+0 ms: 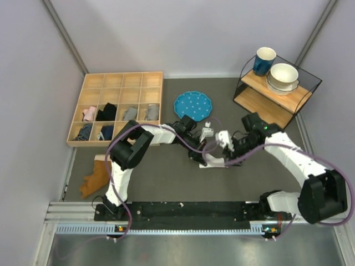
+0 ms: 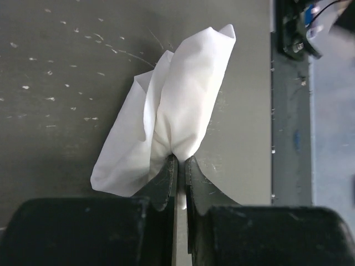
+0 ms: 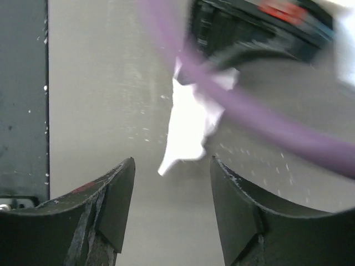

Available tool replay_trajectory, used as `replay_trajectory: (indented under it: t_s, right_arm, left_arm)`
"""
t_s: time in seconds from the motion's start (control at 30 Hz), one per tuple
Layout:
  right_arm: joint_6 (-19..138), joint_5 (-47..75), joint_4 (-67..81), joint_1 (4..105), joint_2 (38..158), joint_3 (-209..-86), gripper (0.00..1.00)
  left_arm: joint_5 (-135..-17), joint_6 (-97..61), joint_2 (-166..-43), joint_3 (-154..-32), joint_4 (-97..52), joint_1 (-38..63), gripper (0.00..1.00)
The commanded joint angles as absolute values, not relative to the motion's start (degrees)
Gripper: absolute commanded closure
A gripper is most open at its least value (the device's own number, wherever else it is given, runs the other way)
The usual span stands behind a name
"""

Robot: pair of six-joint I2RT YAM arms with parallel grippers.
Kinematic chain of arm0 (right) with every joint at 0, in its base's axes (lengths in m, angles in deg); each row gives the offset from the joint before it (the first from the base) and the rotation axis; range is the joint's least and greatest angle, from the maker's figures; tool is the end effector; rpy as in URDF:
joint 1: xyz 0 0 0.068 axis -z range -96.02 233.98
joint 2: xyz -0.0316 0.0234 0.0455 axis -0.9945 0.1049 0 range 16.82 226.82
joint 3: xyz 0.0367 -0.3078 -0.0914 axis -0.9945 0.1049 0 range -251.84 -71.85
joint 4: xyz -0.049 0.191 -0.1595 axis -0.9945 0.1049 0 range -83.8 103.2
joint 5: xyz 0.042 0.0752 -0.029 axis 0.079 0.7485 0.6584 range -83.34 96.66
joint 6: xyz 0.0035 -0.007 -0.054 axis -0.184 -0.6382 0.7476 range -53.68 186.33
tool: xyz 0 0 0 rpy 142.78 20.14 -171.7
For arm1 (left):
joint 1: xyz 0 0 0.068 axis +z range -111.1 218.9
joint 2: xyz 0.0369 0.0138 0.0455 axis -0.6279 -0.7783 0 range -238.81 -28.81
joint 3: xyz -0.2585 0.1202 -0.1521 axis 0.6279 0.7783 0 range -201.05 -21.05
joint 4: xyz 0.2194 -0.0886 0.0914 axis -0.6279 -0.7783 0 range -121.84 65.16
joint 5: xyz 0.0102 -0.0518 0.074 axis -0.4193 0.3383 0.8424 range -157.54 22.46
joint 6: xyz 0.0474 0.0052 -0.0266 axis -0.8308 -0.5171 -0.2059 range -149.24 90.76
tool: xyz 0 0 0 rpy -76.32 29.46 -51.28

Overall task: Roll the underwear
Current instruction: Roll the underwear to the center of the board.

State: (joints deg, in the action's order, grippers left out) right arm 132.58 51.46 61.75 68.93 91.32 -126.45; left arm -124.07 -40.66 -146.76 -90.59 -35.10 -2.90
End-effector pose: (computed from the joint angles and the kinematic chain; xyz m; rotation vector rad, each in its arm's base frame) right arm 0.1899 0.0777 0.2970 -1.7096 1.7913 0.7825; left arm 0.2921 -0.3020 0.1748 1.4522 2.0601 -1.4765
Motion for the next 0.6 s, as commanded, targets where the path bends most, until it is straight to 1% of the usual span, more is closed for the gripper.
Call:
replay_trajectory:
  t_s: [0.0, 0.07, 0.17, 0.27, 0.37, 0.5, 0.53, 0.57]
  right_arm:
    - [138.5, 46.7, 51.6, 57.5, 85.9, -117.5, 0.41]
    - [137.0, 40.4, 43.4, 52.3, 84.6, -114.0, 0.4]
    - [136.3, 33.9, 36.9, 48.0, 86.4, -112.6, 0.39]
    - [135.7, 29.4, 32.6, 45.9, 89.5, -112.5, 0.4]
    - [135.8, 26.4, 30.8, 44.0, 92.1, -112.3, 0.4]
    - [136.0, 25.5, 30.6, 42.9, 94.2, -111.4, 0.4]
    - [135.9, 24.9, 30.6, 42.9, 94.8, -111.1, 0.41]
    - [135.8, 24.2, 30.6, 43.0, 95.3, -111.0, 0.42]
  left_arm:
    - [-128.4, -34.2, -153.1, -93.6, -41.6, -1.4, 0.94]
    - [-128.5, -33.2, -154.6, -94.9, -42.1, -0.7, 0.93]
    - [-128.3, -32.0, -155.5, -96.1, -42.3, 0.0, 0.92]
    - [-128.2, -31.2, -155.9, -97.0, -42.2, 0.0, 0.9]
    - [-127.8, -30.6, -156.2, -97.9, -42.2, 0.0, 0.89]
    - [-127.7, -29.5, -156.3, -98.3, -41.0, 0.0, 0.87]
    - [-127.4, -29.4, -156.2, -98.2, -40.7, 0.1, 0.85]
    - [-127.3, -28.1, -155.8, -98.0, -39.8, 0.3, 0.82]
